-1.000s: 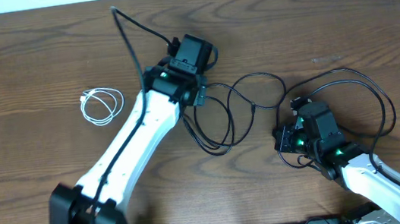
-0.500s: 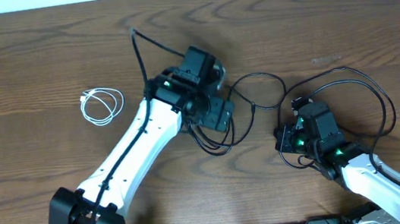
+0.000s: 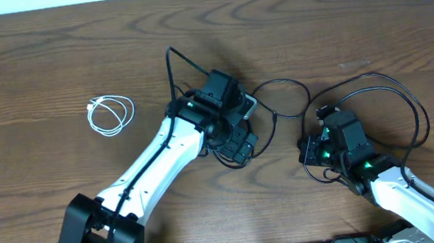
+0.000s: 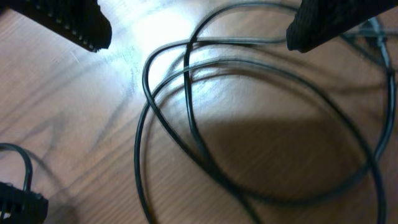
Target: Untangle cables
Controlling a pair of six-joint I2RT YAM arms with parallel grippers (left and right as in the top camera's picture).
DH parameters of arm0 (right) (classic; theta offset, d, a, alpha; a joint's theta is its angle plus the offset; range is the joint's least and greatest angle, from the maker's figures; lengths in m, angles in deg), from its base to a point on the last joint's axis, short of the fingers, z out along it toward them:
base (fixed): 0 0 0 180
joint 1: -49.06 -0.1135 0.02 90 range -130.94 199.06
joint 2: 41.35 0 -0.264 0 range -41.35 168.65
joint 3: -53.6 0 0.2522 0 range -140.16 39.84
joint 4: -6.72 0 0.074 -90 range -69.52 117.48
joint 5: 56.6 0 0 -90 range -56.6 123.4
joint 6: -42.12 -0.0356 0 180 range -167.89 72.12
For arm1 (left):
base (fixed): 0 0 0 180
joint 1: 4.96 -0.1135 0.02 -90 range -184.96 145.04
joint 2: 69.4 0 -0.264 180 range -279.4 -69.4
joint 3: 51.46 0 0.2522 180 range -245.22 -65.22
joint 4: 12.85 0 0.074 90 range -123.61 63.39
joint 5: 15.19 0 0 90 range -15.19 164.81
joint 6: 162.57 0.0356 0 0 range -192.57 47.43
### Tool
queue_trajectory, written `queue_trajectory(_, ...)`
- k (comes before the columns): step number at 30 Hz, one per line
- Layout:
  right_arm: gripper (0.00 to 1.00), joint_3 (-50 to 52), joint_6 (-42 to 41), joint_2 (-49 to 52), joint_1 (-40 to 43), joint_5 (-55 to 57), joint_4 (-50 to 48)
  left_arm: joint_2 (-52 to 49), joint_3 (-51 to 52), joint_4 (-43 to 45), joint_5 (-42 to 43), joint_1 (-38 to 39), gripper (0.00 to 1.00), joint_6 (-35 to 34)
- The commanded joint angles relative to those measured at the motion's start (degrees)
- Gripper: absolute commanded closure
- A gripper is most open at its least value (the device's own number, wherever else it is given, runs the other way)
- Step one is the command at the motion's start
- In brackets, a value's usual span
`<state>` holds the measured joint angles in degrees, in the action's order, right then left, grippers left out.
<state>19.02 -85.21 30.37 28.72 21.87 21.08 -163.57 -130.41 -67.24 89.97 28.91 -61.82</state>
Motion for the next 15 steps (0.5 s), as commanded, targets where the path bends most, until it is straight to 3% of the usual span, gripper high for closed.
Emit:
queue_trajectory(1,0.98,0.46,-0.57,-0.46,-0.39,0.90,0.17,-0.57,3.02,2.51,0.70,1.01,0.04,3.87)
queue_trajectory(15,0.98,0.46,-0.57,-0.46,-0.39,1.09,0.37,-0.59,9.60,8.44,-4.24,5.01,0.04,4.28)
